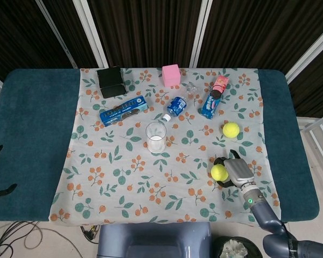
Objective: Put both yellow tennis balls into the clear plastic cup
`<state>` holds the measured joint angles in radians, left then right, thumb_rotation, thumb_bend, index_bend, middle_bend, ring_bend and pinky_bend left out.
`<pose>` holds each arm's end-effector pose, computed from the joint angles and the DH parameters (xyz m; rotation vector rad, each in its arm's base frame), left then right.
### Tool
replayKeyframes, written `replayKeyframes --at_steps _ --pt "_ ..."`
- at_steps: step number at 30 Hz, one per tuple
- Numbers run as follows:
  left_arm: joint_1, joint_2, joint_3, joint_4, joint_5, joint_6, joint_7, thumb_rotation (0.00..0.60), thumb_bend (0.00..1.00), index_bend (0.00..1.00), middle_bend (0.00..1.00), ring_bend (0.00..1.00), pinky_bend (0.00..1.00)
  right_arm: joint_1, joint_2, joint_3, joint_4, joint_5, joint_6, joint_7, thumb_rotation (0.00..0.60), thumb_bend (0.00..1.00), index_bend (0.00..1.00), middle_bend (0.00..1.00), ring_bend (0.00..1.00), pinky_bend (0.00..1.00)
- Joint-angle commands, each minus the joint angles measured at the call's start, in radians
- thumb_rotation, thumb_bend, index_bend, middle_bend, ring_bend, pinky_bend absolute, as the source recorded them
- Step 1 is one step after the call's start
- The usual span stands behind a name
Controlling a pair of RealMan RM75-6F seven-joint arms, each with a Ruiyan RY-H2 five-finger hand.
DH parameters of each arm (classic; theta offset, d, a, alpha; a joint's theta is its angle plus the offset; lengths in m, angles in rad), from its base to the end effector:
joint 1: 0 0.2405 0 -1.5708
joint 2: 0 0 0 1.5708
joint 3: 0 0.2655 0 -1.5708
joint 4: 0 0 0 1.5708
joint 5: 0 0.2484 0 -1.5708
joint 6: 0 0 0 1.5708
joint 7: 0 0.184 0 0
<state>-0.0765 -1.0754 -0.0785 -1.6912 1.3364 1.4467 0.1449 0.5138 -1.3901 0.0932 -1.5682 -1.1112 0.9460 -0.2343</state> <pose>-0.3491 0.2259 0.1429 -1.2926 -0.9105 -0.7345 -0.2567 -0.3358 -0.0360 1.7368 -1.1981 0.7376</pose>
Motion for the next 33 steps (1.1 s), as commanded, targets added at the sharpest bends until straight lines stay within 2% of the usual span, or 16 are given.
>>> replayKeyframes --at_steps 1,7,11,15,21,27,33 --pt "0.000 0.001 0.000 -0.001 -0.001 -0.001 -0.001 0.600 0.02 0.00 0.00 0.00 0.00 0.001 -0.003 -0.001 0.002 0.003 -0.003 0.002 0.600 0.40 0.45 0.45 0.54 0.07" --pt "0.001 0.008 0.002 -0.007 -0.001 -0.005 -0.010 0.600 0.02 0.00 0.00 0.00 0.00 -0.001 -0.002 0.010 -0.002 -0.007 0.008 0.029 0.600 0.42 0.50 0.49 0.58 0.09" --pt "0.002 0.011 0.000 -0.009 -0.003 -0.002 -0.017 0.600 0.02 0.00 0.00 0.00 0.00 0.008 0.028 0.041 -0.025 -0.017 0.024 0.047 0.600 0.42 0.50 0.49 0.58 0.09" --pt "0.004 0.014 0.001 -0.010 -0.002 -0.001 -0.023 0.600 0.02 0.00 0.00 0.00 0.00 0.039 0.093 0.099 -0.061 -0.009 0.030 0.034 0.600 0.42 0.50 0.49 0.58 0.09" --pt "0.003 0.015 0.003 -0.012 0.002 -0.002 -0.025 0.600 0.02 0.00 0.00 0.00 0.00 0.128 0.194 0.215 -0.087 0.082 -0.023 0.012 0.600 0.42 0.50 0.49 0.58 0.09" --pt "0.003 0.015 0.002 -0.011 0.000 -0.004 -0.029 0.600 0.02 0.00 0.00 0.00 0.00 0.232 0.217 0.307 -0.072 0.192 -0.079 -0.001 0.600 0.42 0.50 0.49 0.56 0.09" --pt "0.003 0.016 0.000 -0.009 -0.004 -0.004 -0.033 0.600 0.02 0.00 0.00 0.00 0.00 0.339 0.196 0.346 -0.040 0.291 -0.133 -0.026 0.600 0.42 0.50 0.49 0.56 0.09"
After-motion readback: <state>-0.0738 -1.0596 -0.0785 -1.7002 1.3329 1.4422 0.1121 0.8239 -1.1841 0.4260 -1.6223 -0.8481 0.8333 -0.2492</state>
